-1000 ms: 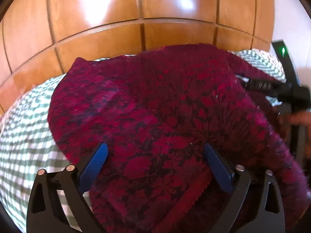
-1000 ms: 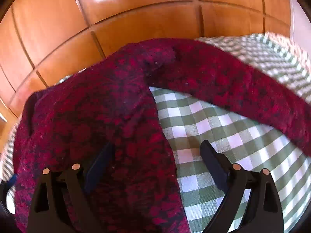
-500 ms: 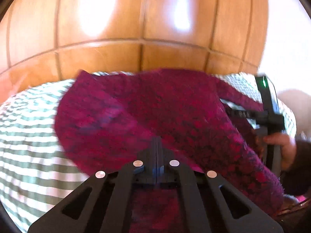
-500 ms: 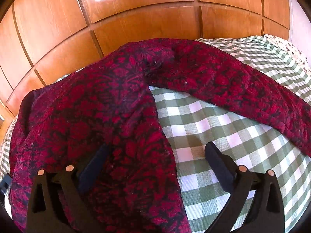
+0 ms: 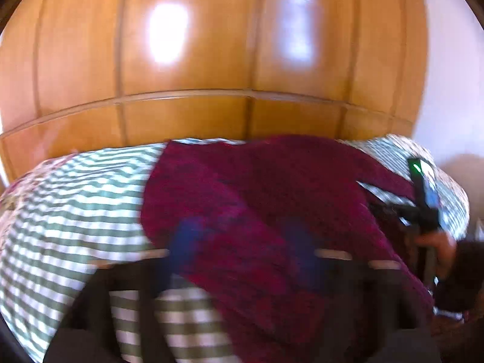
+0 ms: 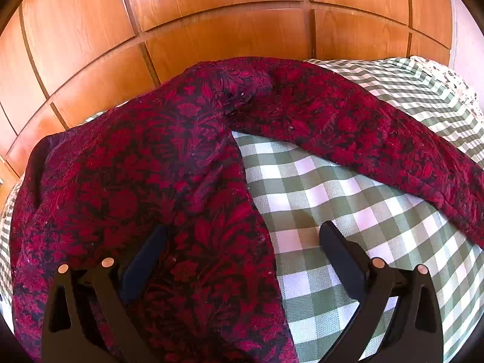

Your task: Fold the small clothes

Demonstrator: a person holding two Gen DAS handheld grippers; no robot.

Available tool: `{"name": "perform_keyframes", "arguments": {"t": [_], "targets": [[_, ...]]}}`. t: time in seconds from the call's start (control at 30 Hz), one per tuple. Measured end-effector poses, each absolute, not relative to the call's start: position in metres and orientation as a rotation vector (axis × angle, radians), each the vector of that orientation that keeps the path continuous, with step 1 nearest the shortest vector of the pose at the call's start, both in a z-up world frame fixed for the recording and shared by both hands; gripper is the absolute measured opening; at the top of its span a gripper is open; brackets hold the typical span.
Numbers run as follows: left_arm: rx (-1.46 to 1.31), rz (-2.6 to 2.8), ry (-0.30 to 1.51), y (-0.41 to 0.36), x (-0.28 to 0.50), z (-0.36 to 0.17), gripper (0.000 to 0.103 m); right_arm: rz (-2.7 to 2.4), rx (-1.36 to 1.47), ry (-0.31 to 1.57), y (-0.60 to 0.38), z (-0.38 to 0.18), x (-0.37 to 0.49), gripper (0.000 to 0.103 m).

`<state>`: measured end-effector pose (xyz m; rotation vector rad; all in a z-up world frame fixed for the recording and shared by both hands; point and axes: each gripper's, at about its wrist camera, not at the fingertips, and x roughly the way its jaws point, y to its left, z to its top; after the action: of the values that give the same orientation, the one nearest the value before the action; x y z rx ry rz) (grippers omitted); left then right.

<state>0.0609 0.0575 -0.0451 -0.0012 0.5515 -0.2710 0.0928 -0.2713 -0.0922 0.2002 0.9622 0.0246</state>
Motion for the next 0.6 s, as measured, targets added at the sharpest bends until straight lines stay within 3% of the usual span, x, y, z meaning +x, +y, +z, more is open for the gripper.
{"name": "perform_keyframes", "arguments": {"t": [0.2,0.23,0.27,0.3,0.33,0.37,0.43,0.6], "targets": [[0.192,-0.403,0.679,-0.003,0.062,-0.089,0.082,0.024,0.199,0.962,-0.271,-0.092,0.093,0.101],[0.234,-0.408,0.708,-0.011,0.064,-0.102,0.077,0.025,0.200,0.962,-0.271,-0.092,0.093,0.101],[0.263,-0.405,0.728,-0.014,0.065,-0.111,0.063,0.024,0.200,0.962,-0.271,-0.092,0.093,0.101],[0.290,-0.407,0.746,-0.016,0.066,-0.122,0.055,0.024,0.200,0.962,-0.271,-0.092,0.093,0.101],[0.293,-0.409,0.735,-0.016,0.065,-0.123,0.043,0.024,0.200,0.962,-0.271,-0.092,0.093,0.101],[0.286,-0.410,0.726,-0.013,0.063,-0.120,0.023,0.024,0.199,0.962,-0.271,-0.092,0.093,0.101],[0.230,-0.423,0.724,-0.001,0.065,-0.107,0.018,0.024,0.199,0.963,-0.271,-0.092,0.093,0.101],[0.068,-0.337,0.605,0.060,0.067,-0.057,0.018,0.022,0.196,0.963,-0.271,-0.092,0.093,0.101]]}}
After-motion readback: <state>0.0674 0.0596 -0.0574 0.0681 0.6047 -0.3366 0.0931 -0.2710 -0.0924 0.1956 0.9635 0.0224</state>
